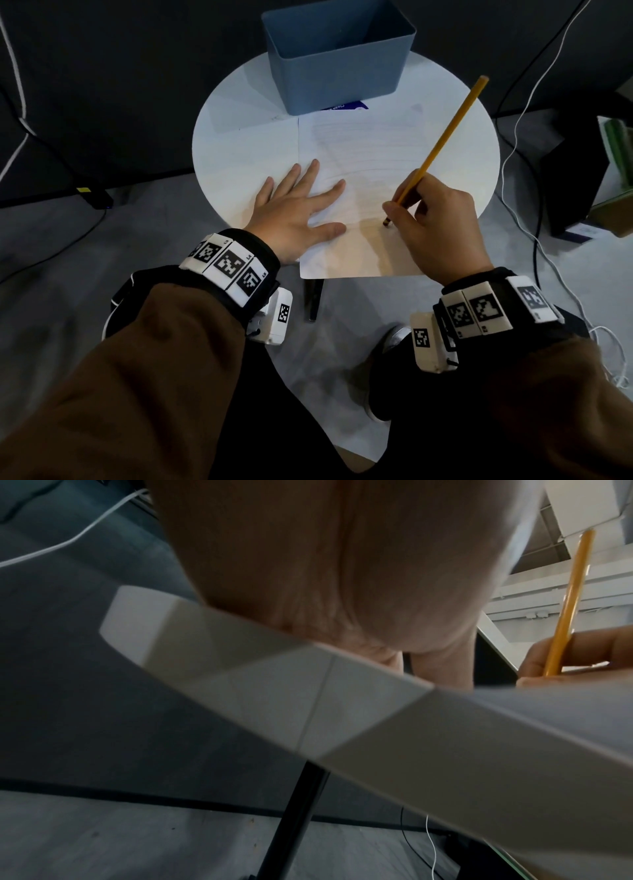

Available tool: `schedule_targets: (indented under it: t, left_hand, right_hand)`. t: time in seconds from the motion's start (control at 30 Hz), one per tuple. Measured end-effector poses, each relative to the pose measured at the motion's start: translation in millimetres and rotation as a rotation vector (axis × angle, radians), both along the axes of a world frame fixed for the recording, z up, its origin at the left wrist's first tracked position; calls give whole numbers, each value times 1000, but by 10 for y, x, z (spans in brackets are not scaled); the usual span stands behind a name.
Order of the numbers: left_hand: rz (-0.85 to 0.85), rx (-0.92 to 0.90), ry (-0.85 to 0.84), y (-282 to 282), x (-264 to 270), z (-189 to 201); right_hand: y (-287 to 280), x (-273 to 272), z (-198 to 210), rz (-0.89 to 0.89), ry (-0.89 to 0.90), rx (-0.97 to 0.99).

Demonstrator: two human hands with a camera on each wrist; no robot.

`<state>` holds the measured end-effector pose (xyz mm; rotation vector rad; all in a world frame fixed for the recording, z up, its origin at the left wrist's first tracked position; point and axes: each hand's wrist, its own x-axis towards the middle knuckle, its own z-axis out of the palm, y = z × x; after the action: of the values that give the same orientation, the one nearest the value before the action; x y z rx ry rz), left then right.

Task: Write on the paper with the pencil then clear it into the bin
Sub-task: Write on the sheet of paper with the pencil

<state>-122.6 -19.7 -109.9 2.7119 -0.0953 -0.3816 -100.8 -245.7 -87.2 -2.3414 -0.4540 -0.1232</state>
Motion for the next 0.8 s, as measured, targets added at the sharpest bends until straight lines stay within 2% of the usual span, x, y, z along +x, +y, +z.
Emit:
schedule_targets:
  t: [0.33, 0.5, 0.8]
  left_hand:
    - [4, -12, -5, -6, -13, 14]
    - [-4, 15, -2, -5, -4, 12]
    - [-13, 25, -9, -3, -2, -9]
  right_hand:
    - [-36, 10, -42, -23, -7, -7]
    - [87, -40, -65, 30, 5, 3]
    - [24, -10, -72, -20, -3, 30]
